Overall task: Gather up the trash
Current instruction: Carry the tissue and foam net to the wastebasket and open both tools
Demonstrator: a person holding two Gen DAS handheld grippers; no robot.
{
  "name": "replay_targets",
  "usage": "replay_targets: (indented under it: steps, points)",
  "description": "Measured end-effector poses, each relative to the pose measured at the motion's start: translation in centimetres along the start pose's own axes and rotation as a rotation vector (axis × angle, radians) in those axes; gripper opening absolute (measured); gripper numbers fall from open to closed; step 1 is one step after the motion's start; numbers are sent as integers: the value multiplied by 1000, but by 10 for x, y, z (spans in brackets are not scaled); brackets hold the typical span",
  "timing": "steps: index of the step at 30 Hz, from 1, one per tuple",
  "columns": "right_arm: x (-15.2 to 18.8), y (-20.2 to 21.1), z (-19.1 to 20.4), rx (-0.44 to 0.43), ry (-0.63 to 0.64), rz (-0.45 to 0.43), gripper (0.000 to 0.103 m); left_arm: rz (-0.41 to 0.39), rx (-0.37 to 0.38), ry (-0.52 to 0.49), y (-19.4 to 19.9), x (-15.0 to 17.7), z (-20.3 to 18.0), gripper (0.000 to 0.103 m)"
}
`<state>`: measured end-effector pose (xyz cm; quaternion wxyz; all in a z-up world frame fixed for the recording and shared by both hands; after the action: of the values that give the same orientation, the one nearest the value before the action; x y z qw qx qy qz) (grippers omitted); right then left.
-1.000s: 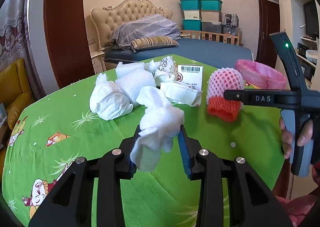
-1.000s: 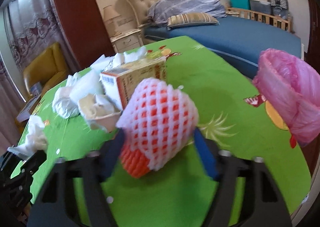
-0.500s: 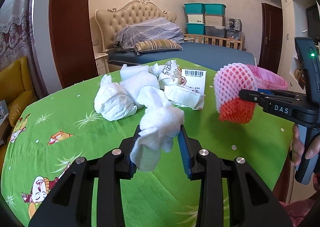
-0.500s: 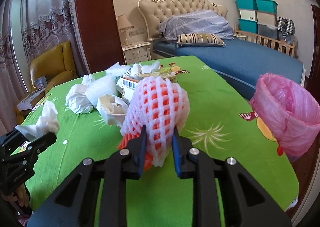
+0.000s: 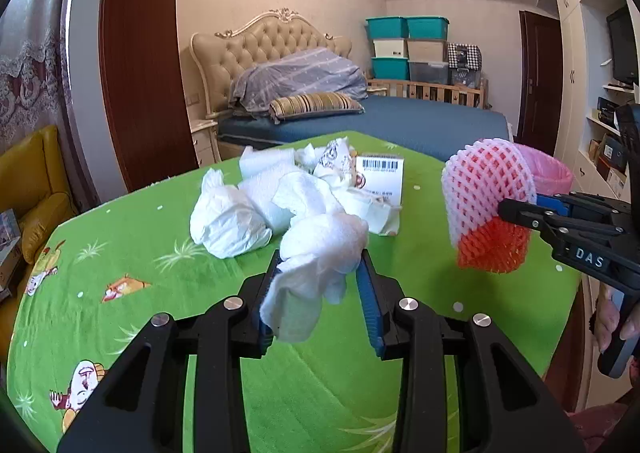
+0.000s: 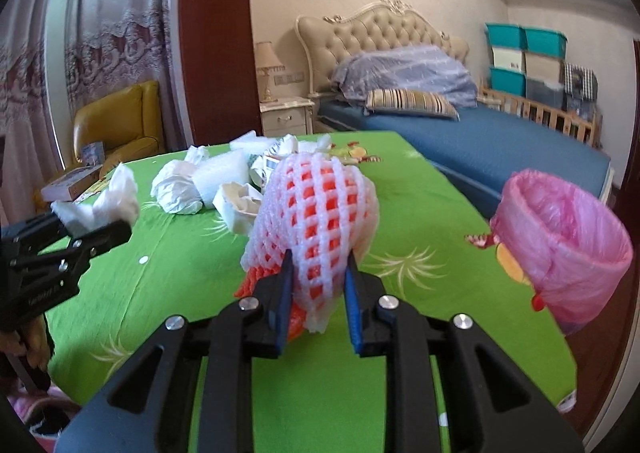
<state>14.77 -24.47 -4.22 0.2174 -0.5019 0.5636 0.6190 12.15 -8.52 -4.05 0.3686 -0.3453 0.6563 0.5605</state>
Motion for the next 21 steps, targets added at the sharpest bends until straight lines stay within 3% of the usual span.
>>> replay_targets:
  steps: [9,21]
  points:
    - [-1,23,-21,49,1,-55,22,-5,46,-45,-4,-19,-26,35]
    - [16,51,-89,190,-94,-76,23,75,198,-99,-36,-38,-92,35]
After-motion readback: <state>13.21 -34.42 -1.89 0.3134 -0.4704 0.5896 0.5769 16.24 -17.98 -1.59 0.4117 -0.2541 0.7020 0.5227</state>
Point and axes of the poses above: each gripper's, at about its wrist camera, not at the fingertips, and y roughly against the way its jaws point, z to its left, x to its underside, the point moved 3 cm from there along -y, roughly the way its jaws point, and after that the axes turned 11 degrees about y, right-handed, at the moved point
